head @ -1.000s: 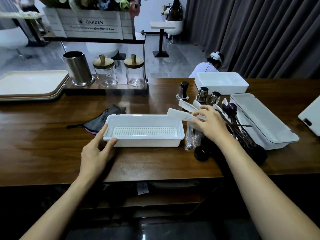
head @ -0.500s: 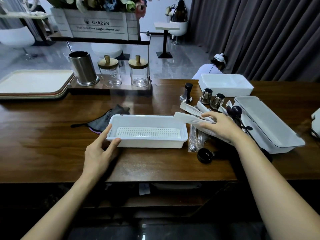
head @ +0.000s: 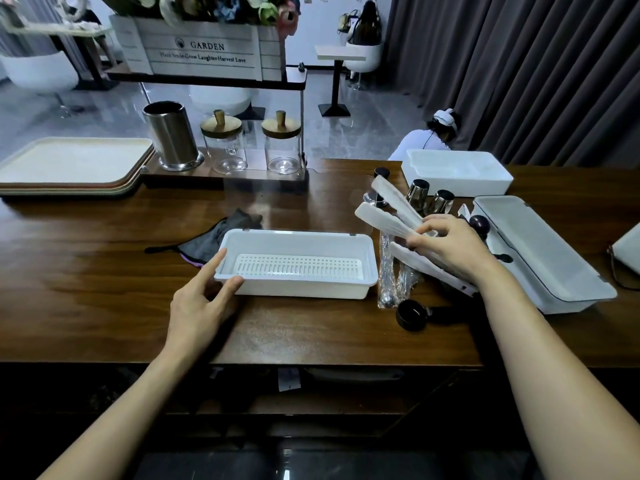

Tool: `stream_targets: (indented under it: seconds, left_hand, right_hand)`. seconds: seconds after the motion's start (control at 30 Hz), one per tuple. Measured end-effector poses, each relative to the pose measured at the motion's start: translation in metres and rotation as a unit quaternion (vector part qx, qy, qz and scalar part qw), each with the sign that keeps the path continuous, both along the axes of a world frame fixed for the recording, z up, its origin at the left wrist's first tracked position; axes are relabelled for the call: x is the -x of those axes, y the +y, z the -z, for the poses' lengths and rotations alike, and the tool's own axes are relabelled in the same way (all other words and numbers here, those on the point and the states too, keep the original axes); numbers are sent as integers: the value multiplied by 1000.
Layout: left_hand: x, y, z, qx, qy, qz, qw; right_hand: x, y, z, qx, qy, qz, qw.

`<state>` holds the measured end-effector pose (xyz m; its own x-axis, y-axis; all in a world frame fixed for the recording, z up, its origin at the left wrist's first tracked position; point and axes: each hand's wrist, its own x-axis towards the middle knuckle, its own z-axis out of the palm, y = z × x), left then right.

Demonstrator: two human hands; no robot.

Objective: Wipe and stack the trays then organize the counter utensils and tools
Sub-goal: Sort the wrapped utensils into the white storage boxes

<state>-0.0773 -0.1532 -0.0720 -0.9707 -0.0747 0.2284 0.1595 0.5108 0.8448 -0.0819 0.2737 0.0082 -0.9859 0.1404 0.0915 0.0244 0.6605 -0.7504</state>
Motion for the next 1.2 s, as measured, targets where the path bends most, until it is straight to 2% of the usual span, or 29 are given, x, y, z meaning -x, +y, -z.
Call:
stream_targets:
  seconds: [0.4, 0.6, 0.77, 1.0, 1.1, 1.2]
  left_hand:
    - [-1, 0, -2, -5, 0, 1, 1000]
    - [-4, 2, -6, 6, -7, -8, 1000]
    - [-4, 2, -6, 2, -5, -8, 1000]
    - [-3, 0, -4, 0, -2, -2, 1000]
    - [-2, 1, -4, 2, -4, -1, 1000]
    - [-3, 1, -4, 0, -1, 0, 1000]
  right_hand:
    - [9, 1, 4, 70, 71, 90, 991]
    - [18, -8, -8, 184, 130, 135, 965]
    - [28, -13, -15, 218, 159, 147, 952]
    - [31, -4, -32, 179, 189, 163, 952]
    - [31, -2, -39, 76, 124, 123, 982]
    - [29, 2, -37, -24, 117, 123, 985]
